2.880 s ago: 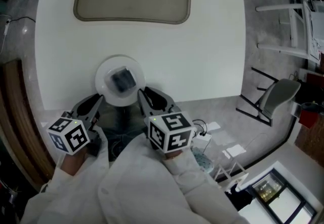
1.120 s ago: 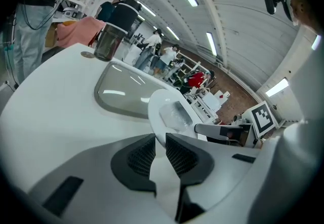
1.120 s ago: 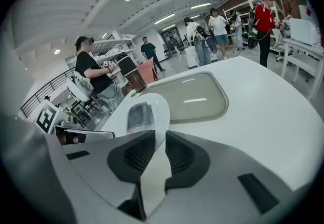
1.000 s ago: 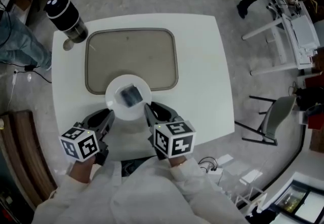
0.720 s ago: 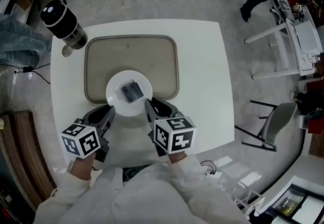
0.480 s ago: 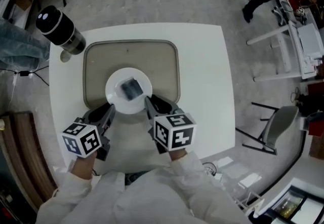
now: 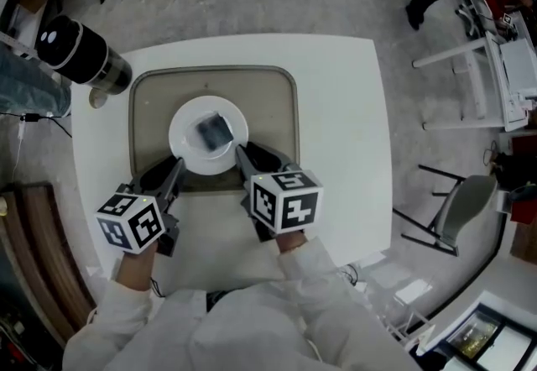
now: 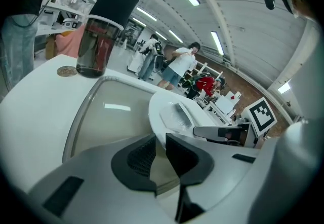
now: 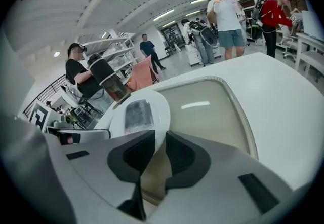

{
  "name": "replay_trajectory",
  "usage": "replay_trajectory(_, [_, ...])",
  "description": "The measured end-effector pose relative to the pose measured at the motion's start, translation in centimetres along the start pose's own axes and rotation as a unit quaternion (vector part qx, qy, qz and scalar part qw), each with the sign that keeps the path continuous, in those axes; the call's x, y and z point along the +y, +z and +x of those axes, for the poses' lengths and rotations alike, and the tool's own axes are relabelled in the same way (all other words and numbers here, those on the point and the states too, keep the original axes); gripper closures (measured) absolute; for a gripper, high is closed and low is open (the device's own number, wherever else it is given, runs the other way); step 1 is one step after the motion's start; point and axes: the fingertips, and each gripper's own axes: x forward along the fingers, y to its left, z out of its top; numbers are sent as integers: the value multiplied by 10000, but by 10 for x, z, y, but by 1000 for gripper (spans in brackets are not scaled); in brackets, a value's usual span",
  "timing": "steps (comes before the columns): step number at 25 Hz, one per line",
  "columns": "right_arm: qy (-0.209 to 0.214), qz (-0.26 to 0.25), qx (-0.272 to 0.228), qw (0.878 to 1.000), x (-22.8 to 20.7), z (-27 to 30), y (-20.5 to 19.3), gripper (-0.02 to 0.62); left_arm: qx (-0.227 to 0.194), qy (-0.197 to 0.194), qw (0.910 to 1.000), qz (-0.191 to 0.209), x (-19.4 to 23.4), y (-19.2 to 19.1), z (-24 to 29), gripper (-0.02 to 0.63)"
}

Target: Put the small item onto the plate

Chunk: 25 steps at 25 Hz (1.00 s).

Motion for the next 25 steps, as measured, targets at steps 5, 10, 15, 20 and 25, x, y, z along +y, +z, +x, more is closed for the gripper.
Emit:
replay_trajectory(5, [30, 41, 99, 9999, -2, 6, 2, 523, 129, 94, 9999, 41, 3, 3, 4, 548])
replay_trajectory(10, [13, 68, 195, 9998, -3, 8, 1, 523, 391, 236, 9988, 165, 7, 1, 9, 548])
replay_trajectory(15, [25, 12, 336, 9994, -2, 13, -1, 523, 548, 398, 9968, 428, 12, 2, 12, 548])
replay_trajectory(20, [20, -12, 422, 9991, -3, 14, -2, 523, 742, 509, 9941, 602, 16, -1, 17, 545])
replay_trajectory(25, [117, 78, 436, 9989, -2, 14, -2, 523, 806, 509, 9931, 688, 17, -1, 18, 541])
